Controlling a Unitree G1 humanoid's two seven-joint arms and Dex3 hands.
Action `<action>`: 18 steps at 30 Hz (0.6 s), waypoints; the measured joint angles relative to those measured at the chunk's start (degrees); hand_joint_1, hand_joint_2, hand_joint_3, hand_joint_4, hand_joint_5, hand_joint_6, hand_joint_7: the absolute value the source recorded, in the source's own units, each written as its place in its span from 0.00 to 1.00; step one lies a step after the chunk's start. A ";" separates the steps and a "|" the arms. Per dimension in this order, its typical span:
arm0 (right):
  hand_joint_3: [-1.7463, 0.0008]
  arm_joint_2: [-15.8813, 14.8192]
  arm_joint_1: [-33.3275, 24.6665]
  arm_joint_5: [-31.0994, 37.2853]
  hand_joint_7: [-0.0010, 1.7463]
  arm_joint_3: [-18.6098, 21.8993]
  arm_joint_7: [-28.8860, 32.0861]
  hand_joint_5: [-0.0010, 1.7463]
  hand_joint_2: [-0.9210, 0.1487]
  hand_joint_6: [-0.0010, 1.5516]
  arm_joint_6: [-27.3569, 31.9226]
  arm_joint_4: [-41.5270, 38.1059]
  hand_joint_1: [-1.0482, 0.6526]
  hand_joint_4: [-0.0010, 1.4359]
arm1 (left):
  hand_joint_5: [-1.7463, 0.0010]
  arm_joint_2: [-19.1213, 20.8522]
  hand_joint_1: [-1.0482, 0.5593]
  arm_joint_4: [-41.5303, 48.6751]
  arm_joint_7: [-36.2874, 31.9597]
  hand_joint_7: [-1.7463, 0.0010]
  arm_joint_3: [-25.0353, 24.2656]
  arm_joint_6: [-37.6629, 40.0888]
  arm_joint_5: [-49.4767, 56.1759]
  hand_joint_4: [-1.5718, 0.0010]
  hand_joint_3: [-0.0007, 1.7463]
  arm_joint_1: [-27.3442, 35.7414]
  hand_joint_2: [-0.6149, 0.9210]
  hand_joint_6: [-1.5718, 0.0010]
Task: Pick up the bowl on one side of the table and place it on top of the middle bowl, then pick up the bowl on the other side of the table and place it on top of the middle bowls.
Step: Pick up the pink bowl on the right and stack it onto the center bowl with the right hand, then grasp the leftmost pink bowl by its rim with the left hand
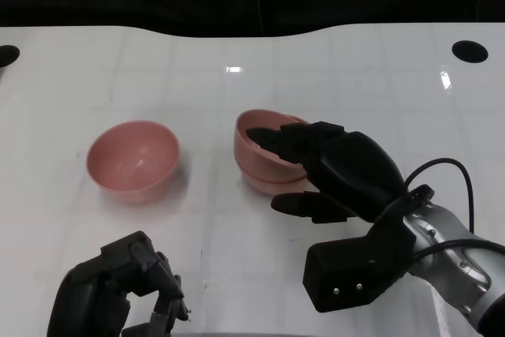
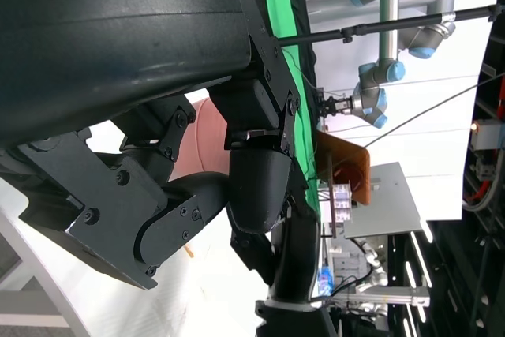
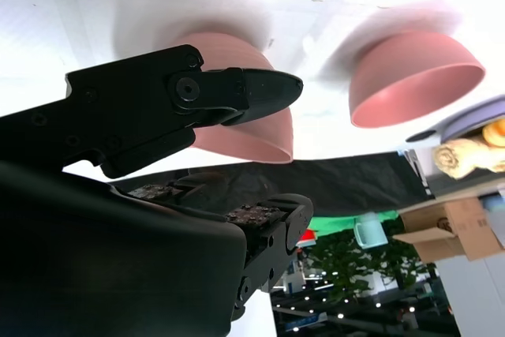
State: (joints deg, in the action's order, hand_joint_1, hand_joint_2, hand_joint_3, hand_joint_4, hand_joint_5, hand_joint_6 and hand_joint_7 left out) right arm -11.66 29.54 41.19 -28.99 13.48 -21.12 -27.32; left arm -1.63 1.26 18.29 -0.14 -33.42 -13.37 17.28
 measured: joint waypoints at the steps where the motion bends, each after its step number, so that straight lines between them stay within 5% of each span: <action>1: 0.83 -0.34 -0.72 -0.46 0.01 0.35 -0.27 0.02 0.00 0.16 -0.72 1.01 0.22 0.22 | 0.07 0.00 0.58 0.00 -0.01 0.21 -0.01 0.05 0.05 0.42 0.72 -0.05 0.68 0.44; 12: 0.87 -4.28 -10.48 -6.21 0.06 6.03 -1.03 0.09 0.00 0.26 -9.57 10.69 0.27 0.34 | 0.07 -0.20 0.58 -0.07 -0.79 0.20 0.06 0.67 1.33 0.43 0.72 -0.02 0.69 0.45; 15: 0.89 -4.84 -13.62 -8.56 0.14 7.84 -1.10 0.45 0.00 0.29 -13.04 12.60 0.31 0.19 | 0.07 -0.28 0.59 -0.09 -0.79 0.20 0.07 0.69 1.14 0.43 0.72 -0.04 0.69 0.45; 18: 0.93 -4.91 -16.43 -10.75 0.20 9.57 -0.89 0.56 0.00 0.34 -17.26 13.17 0.36 0.21 | 0.07 -0.37 0.59 -0.03 -0.78 0.21 0.01 0.69 0.63 0.44 0.72 -0.08 0.70 0.45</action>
State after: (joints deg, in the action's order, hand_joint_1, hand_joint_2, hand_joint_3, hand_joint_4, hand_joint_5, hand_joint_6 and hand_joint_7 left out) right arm -16.58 13.11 30.43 -19.42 12.59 -38.37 -14.15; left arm -2.00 1.23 17.51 -0.13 -32.73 -12.74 17.19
